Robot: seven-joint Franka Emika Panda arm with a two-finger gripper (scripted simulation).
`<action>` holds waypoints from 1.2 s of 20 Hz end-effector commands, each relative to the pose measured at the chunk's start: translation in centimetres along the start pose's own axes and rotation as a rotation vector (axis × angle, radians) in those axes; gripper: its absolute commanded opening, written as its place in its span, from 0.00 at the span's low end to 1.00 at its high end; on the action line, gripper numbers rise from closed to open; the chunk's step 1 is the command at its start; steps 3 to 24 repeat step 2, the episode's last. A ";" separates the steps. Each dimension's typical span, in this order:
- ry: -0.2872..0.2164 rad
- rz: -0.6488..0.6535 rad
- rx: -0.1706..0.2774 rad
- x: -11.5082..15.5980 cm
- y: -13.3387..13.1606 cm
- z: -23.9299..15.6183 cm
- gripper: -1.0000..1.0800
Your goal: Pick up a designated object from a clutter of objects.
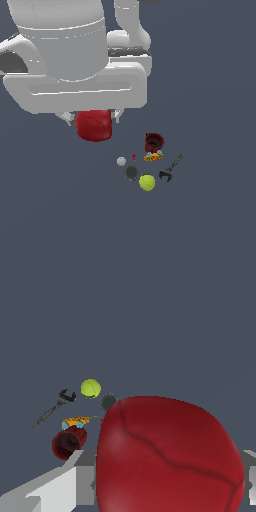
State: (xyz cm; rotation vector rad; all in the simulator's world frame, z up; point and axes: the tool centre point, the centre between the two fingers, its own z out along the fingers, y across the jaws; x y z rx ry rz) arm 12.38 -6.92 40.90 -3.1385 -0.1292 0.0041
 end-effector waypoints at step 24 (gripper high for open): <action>0.003 0.000 0.000 0.0 0.0 -0.1 0.00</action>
